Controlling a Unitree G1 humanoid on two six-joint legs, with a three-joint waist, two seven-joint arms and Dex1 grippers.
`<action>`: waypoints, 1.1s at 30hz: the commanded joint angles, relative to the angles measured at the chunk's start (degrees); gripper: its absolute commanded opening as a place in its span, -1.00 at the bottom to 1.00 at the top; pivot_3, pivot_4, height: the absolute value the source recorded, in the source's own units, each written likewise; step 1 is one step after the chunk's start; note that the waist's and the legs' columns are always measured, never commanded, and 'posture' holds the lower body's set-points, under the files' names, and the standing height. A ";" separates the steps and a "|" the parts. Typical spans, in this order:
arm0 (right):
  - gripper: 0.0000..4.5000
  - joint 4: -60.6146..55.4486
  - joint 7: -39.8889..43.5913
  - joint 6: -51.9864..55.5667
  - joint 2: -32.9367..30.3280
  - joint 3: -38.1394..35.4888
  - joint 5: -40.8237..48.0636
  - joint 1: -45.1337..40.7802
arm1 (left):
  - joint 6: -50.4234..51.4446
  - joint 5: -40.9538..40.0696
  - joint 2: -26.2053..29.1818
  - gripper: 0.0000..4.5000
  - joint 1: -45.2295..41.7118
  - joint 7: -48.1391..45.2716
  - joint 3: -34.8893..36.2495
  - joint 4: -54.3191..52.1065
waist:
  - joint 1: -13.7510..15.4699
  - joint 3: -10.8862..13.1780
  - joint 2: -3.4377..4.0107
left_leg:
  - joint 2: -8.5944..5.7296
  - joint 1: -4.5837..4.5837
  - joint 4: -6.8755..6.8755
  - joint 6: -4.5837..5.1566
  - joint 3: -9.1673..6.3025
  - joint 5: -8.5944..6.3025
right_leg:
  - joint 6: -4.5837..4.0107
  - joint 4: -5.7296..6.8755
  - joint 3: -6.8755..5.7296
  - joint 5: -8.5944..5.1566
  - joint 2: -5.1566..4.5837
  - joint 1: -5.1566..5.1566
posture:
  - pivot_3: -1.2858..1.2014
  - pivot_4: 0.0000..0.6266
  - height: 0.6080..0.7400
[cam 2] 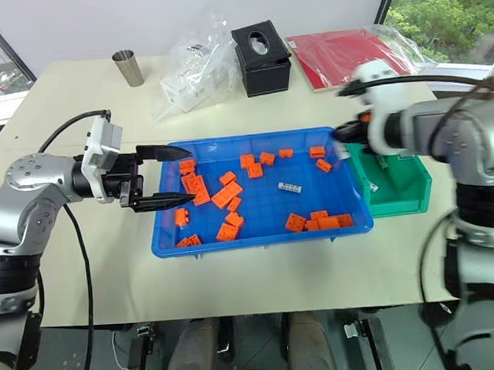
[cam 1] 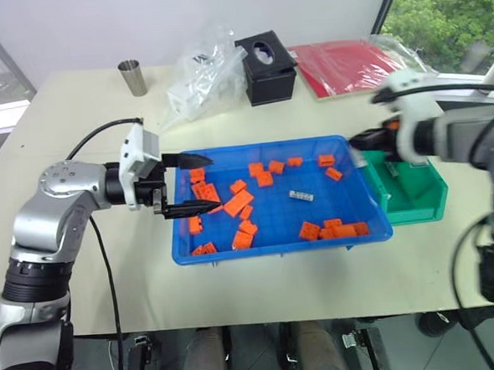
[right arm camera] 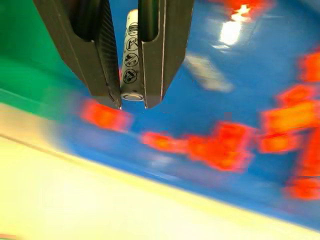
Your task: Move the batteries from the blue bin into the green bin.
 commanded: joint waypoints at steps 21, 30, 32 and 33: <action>0.04 -0.48 22.61 -36.55 7.63 21.49 -13.43 3.16 | -0.14 -0.15 0.08 1.00 -0.33 -0.15 0.84 -2.95 | -0.62 0.05 0.07 | 0.10 0.00 0.08 0.00 0.03 0.00 | 0.01 0.07 0.03 0.00 0.10 -0.03 | 0.03 -0.52 0.94; 0.04 6.50 25.27 -42.63 10.40 27.60 -21.77 4.92 | 1.46 -1.39 1.45 1.00 2.68 1.51 2.45 -6.78 | -0.95 0.05 0.07 | 0.06 0.02 0.08 -0.01 0.03 0.01 | 0.02 0.12 0.03 0.01 0.06 -0.03 | 0.03 -0.52 0.94; 0.04 7.02 25.68 -42.74 10.73 28.01 -22.94 5.50 | 1.65 -1.55 1.64 1.00 3.08 1.69 2.64 -7.26 | -0.95 0.05 0.07 | 0.07 0.04 0.08 -0.01 0.04 0.01 | 0.02 0.13 0.03 0.01 0.08 -0.03 | 0.03 -0.52 0.94; 0.04 7.46 25.64 -43.25 10.90 28.53 -23.88 6.07 | 1.70 -1.61 1.75 1.00 3.23 1.79 2.71 -7.36 | -0.95 0.05 0.07 | 0.07 0.04 0.08 -0.01 0.04 0.01 | 0.02 0.13 0.03 0.01 0.08 -0.02 | 0.03 -0.52 0.94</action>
